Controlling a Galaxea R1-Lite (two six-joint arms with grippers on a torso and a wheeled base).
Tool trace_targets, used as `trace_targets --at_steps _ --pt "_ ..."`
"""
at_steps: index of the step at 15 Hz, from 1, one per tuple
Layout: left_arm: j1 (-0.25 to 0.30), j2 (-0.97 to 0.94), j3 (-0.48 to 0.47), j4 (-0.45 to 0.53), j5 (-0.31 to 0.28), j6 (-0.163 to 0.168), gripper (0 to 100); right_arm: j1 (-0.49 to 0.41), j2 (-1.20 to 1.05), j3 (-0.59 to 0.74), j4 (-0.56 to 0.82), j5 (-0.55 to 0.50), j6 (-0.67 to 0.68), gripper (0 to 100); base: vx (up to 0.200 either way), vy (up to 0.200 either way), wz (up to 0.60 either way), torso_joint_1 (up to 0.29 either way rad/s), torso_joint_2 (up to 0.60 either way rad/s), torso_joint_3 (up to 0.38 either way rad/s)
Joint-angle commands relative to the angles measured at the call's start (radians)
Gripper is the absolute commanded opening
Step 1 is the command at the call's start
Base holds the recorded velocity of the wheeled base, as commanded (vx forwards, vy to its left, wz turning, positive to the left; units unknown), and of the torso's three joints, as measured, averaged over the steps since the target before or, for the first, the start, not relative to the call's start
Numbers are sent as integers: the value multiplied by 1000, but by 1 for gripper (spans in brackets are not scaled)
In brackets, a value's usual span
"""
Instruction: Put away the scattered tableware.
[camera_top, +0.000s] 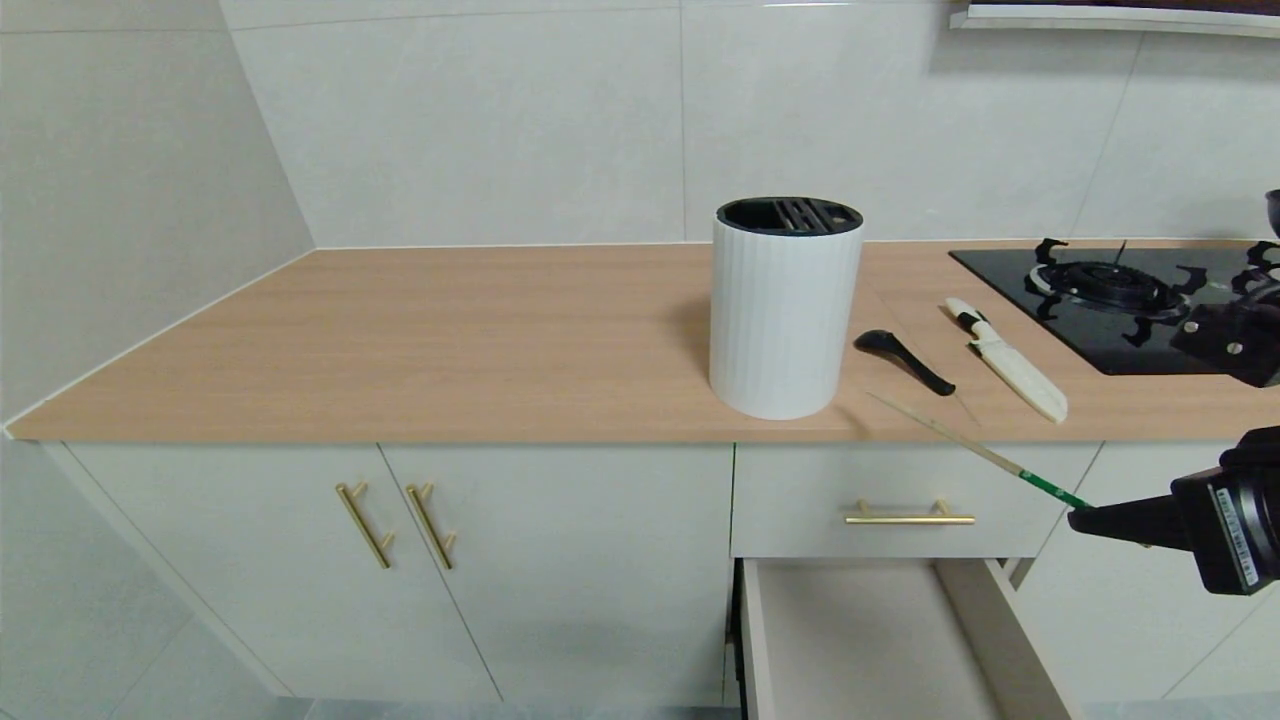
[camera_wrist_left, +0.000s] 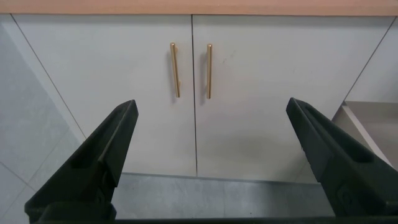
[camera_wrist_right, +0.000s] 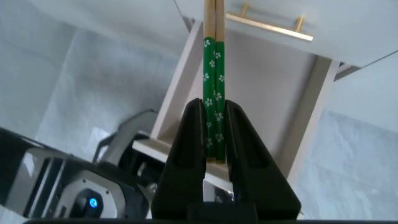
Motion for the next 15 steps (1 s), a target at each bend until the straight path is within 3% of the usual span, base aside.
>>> trace_targets --at_steps 1,9,15 --pt "0 1 0 -1 0 0 100 21 12 18 0 -1 0 0 0 0 0 0 0 0" --pt "0 1 0 1 0 0 100 165 53 89 -2 -1 -34 0 0 0 0 -5 10 8" --pt "0 1 0 -1 0 0 100 168 104 92 -2 -1 -33 0 0 0 0 -161 400 244"
